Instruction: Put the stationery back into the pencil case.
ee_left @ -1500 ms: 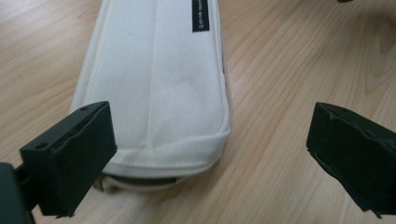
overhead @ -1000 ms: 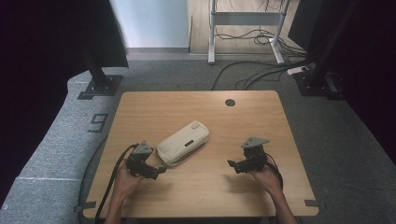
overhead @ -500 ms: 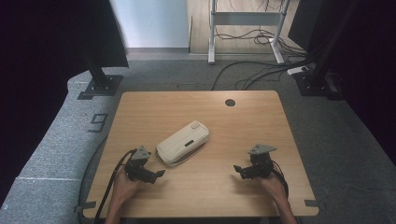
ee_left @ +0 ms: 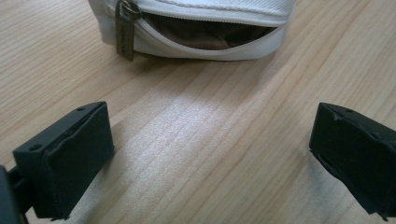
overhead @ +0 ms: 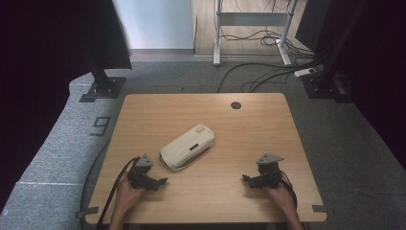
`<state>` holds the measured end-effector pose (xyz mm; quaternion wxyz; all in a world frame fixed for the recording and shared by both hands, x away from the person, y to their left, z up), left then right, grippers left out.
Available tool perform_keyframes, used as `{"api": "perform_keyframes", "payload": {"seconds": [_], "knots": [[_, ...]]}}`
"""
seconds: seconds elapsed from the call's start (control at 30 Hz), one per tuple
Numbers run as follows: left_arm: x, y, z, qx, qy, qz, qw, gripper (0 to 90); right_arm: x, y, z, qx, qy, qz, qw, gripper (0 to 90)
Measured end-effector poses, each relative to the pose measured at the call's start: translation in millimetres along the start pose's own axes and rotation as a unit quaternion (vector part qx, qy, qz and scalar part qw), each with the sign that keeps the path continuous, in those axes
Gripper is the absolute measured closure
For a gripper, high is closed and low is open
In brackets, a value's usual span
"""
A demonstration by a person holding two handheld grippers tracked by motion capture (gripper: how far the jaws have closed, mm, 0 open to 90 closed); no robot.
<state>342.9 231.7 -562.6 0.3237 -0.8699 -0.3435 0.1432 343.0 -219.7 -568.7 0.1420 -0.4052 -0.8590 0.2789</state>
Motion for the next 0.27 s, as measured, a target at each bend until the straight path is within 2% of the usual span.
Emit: {"api": "perform_keyframes", "payload": {"seconds": [0.03, 0.27], "knots": [[-1.7, 0.8, -0.2, 0.004, 0.008, -0.004, 1.0, 0.0, 0.3, 0.1, 0.1, 0.0, -0.002, 0.003, 1.0, 3.5], [-2.3, 1.0, -0.2, 0.004, 0.004, -0.008, 1.0, 0.0, 1.7, 0.4, 0.7, 0.003, -0.003, 0.002, 1.0, 2.1]]}}
Point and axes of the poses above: each handheld gripper's, and its own axes: y roughly forward along the jaws, z roughly out of its underside, x roughly to its left, the point moved 2 cm from there along y, roughly forward along the jaws, and after that the axes turned 7 degrees about -x, right-handed, at the moved point
